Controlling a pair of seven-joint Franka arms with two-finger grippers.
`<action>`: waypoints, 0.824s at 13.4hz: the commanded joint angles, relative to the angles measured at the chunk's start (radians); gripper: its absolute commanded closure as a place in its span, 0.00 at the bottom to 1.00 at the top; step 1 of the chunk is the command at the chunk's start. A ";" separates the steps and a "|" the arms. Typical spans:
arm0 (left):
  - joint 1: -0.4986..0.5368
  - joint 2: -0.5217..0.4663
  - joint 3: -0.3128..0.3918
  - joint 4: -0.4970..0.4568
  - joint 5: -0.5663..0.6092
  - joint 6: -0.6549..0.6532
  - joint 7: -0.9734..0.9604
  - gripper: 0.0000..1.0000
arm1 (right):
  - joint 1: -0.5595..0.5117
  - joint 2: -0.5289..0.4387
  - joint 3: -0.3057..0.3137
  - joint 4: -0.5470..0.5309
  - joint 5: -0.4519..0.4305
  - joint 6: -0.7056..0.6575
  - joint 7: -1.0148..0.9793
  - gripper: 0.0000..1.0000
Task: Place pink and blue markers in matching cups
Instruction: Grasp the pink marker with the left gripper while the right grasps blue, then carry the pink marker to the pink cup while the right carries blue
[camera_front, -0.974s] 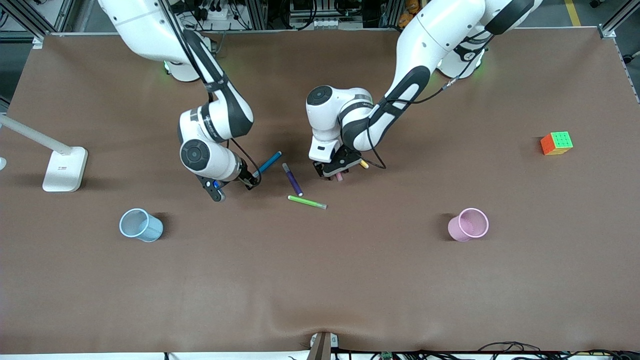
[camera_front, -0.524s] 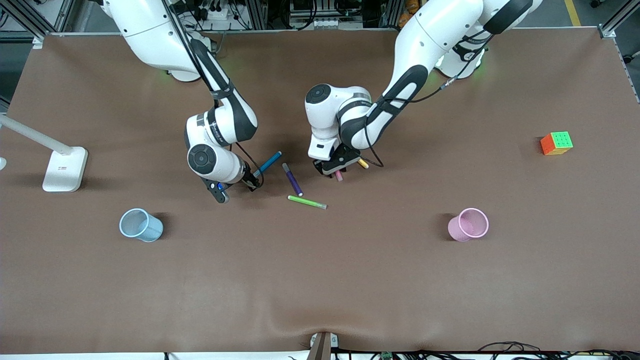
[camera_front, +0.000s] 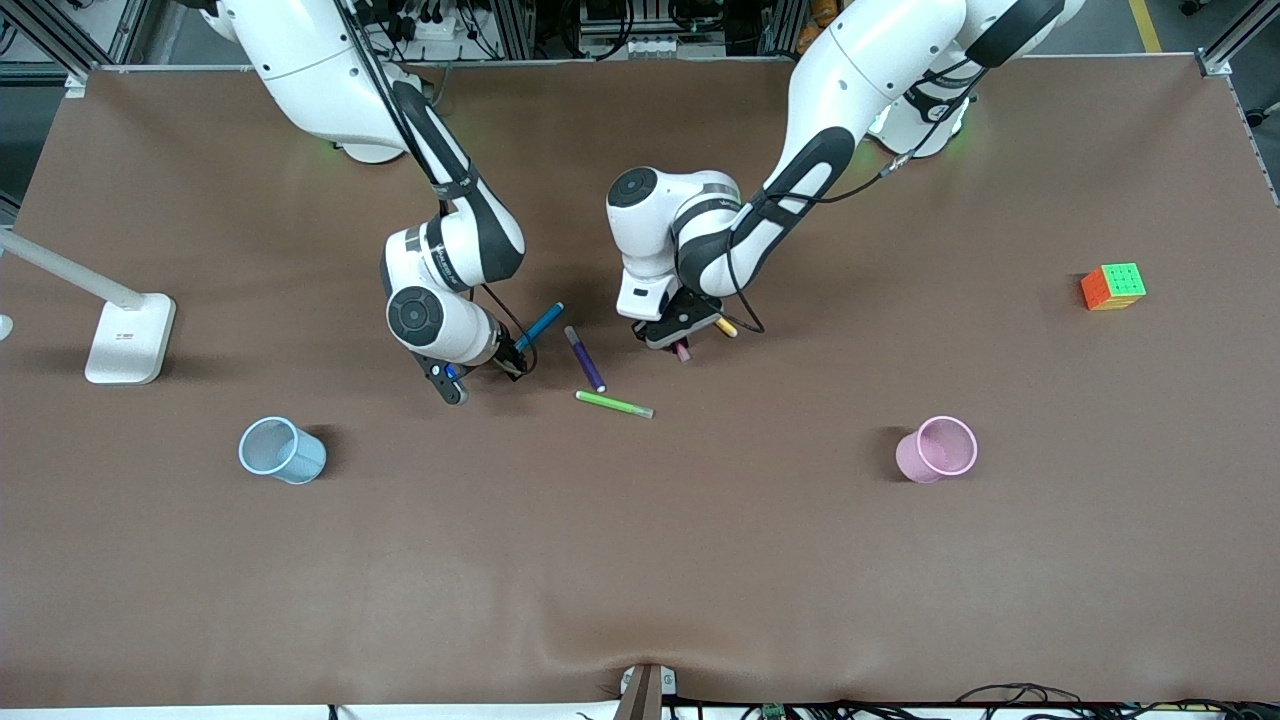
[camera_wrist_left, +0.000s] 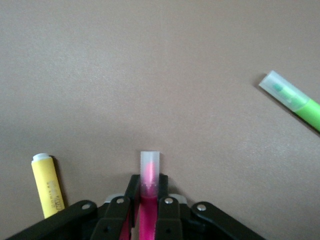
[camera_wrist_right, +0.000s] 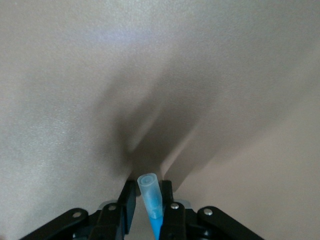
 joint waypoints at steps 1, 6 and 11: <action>-0.004 -0.039 0.006 -0.002 0.023 -0.082 -0.039 1.00 | 0.011 -0.002 -0.004 -0.012 0.024 0.015 0.009 0.76; 0.064 -0.143 0.006 0.018 0.010 -0.185 -0.039 1.00 | -0.006 -0.035 -0.007 0.021 0.022 -0.103 -0.011 1.00; 0.186 -0.214 0.005 0.076 0.007 -0.357 0.019 1.00 | -0.116 -0.039 -0.013 0.256 -0.074 -0.453 -0.013 1.00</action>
